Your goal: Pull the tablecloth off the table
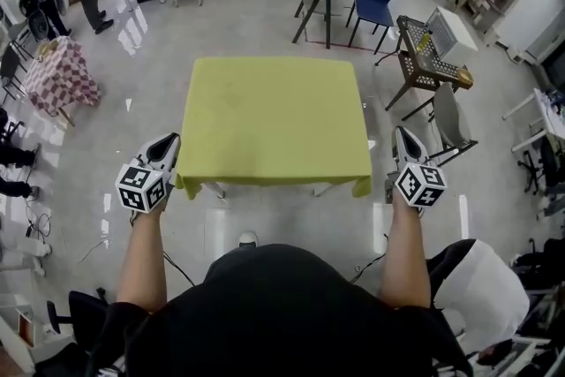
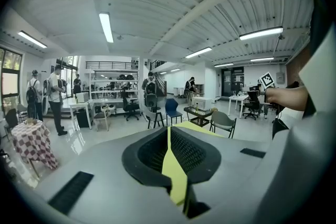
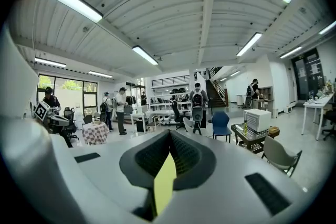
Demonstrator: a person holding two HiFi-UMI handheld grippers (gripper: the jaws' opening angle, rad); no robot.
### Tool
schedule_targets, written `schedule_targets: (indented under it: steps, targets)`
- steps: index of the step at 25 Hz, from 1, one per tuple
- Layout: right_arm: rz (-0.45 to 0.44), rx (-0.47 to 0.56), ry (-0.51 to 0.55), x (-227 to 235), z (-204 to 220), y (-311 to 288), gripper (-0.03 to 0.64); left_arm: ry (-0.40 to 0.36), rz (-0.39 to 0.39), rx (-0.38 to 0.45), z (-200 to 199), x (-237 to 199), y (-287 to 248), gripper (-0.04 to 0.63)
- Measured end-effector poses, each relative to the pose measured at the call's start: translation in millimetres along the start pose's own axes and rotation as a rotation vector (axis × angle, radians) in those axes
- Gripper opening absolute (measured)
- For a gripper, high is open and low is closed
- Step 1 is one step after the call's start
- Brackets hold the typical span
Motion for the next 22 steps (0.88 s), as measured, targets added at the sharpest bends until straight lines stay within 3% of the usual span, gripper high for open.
schedule_targets:
  steps: [7,14,22]
  targets:
    - [0.029,0.012,0.003,-25.7,-13.8,-25.5,0.02,-0.016,0.038,0.008,-22.0,-45.7,-16.5,0.029]
    - [0.012,-0.006,0.022,-48.7,0.3,-42.3,0.02,-0.009,0.07,-0.019,-12.3,-83.6,-28.3,0.029]
    - [0.003,-0.091,0.028,-43.0,42.1,-57.5,0.02,0.018,0.076,-0.093,20.7,-101.6,-50.2,0.029]
Point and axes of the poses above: the fingertips, and each gripper's own axes: y backward along the fingers, x to its right, z out of its underside, the point moved 3 cm from there along y, backward along the fingers, and after that the axes turned 8 degrees about y, right-handed, at the moved point
